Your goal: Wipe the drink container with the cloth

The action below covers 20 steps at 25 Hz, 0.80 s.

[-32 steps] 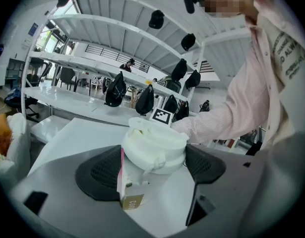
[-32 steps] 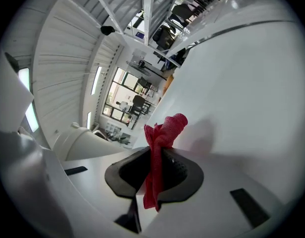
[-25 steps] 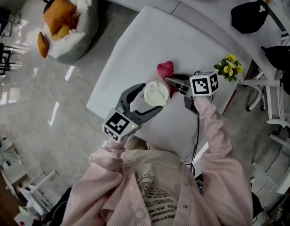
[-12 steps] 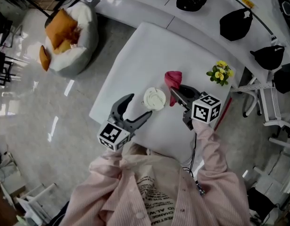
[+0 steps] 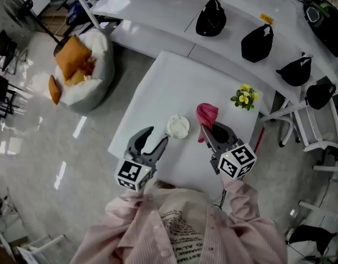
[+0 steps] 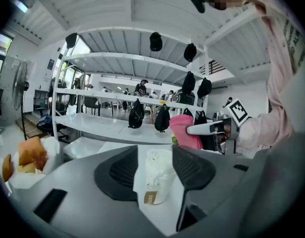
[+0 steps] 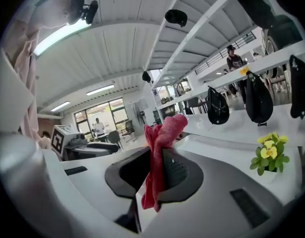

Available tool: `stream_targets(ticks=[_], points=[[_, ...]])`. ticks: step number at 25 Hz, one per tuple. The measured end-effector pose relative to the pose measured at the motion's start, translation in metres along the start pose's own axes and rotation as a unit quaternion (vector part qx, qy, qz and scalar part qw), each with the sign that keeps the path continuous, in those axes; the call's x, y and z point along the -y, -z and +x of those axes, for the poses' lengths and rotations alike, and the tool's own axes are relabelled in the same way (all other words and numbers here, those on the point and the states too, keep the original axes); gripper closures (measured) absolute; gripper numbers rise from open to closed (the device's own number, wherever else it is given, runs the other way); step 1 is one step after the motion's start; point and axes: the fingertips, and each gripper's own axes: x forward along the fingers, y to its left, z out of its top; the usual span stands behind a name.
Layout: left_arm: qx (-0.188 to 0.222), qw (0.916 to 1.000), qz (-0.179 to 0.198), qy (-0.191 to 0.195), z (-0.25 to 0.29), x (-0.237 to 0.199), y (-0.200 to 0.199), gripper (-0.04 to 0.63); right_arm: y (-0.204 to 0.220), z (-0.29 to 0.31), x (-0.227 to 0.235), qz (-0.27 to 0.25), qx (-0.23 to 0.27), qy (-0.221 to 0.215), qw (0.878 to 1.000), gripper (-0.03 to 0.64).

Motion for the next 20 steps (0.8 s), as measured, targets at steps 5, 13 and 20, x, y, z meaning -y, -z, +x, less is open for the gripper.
stream_targets(ticks=[5, 13, 20], points=[[0.018, 0.9997, 0.016, -0.004, -0.01, 0.007, -0.021, 0.429, -0.015, -0.017, -0.022, -0.025, 0.022, 0.004, 0.999, 0.572], [0.028, 0.9985, 0.041, -0.022, -0.017, 0.007, -0.047, 0.534, -0.039, -0.037, -0.037, -0.05, 0.063, 0.013, 0.997, 0.572], [0.053, 0.9967, 0.059, -0.02, -0.027, 0.011, -0.069, 0.581, -0.057, -0.054, -0.044, -0.067, 0.098, 0.023, 0.993, 0.572]])
